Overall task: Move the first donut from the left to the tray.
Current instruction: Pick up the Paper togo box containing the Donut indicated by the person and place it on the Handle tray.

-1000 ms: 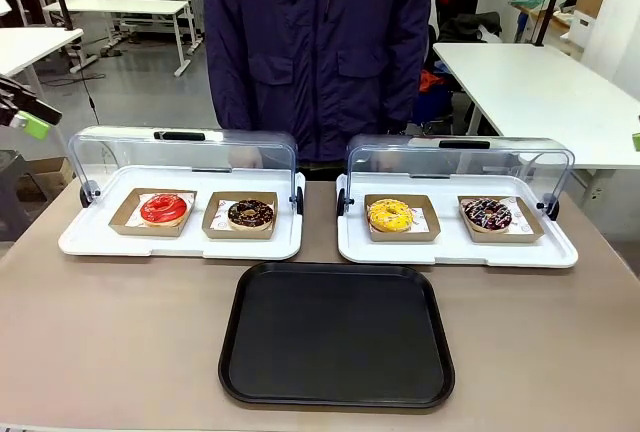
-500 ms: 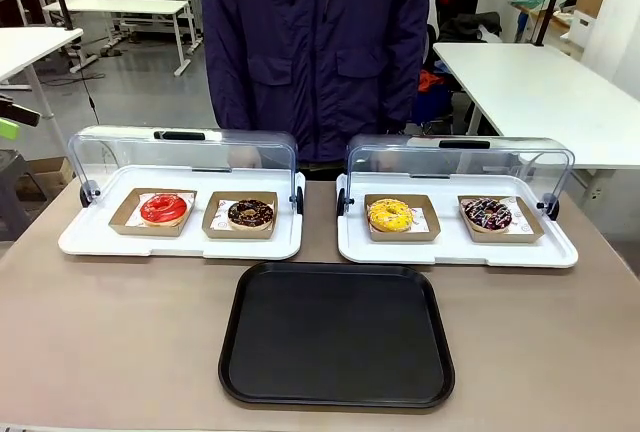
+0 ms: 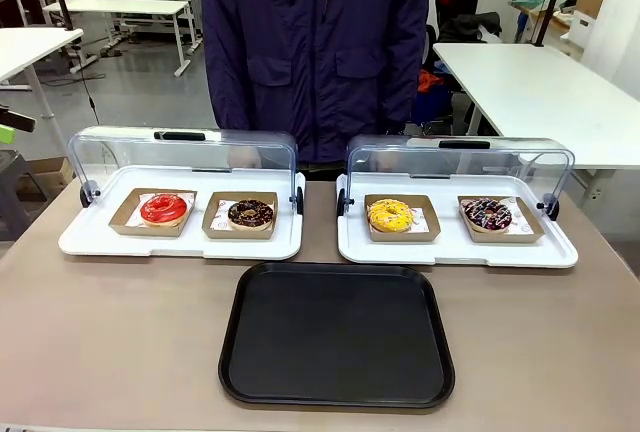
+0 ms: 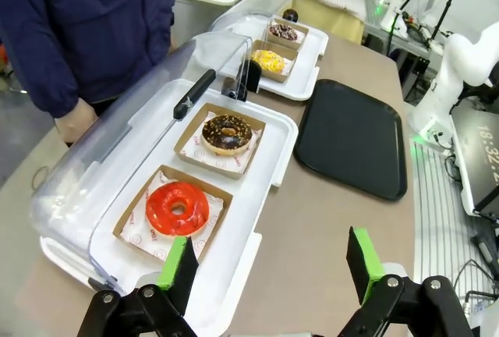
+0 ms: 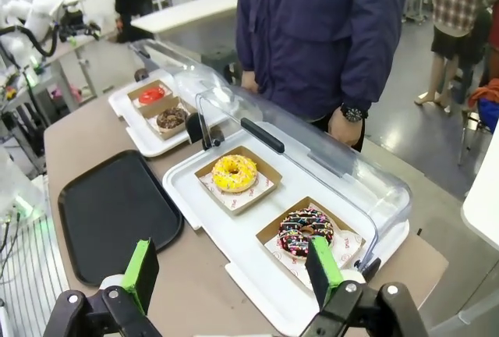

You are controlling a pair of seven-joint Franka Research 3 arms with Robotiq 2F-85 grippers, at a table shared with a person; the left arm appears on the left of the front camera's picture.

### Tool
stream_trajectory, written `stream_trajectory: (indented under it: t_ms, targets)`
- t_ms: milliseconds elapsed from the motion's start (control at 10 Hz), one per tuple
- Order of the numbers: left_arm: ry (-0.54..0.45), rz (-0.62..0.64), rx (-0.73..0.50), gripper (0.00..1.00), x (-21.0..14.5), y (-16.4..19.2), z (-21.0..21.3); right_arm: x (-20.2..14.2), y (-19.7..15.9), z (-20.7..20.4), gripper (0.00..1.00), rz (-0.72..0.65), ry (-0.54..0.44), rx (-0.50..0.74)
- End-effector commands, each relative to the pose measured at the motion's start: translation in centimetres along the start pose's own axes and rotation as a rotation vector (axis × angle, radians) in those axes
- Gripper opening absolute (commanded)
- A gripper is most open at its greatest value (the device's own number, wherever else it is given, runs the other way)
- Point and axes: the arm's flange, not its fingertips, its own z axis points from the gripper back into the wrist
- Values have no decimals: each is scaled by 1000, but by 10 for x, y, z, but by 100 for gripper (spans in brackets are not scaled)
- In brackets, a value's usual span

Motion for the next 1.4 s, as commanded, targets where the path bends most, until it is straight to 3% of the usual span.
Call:
stream_trajectory:
  t_ms: [0,1300]
  targets:
    - [0,-9,-3,100,4,-3,-1,2,-2,5,100,31,-12,-5]
    - [0,-9,-3,100,4,-3,-1,2,-2,5,100,31,-12,-5]
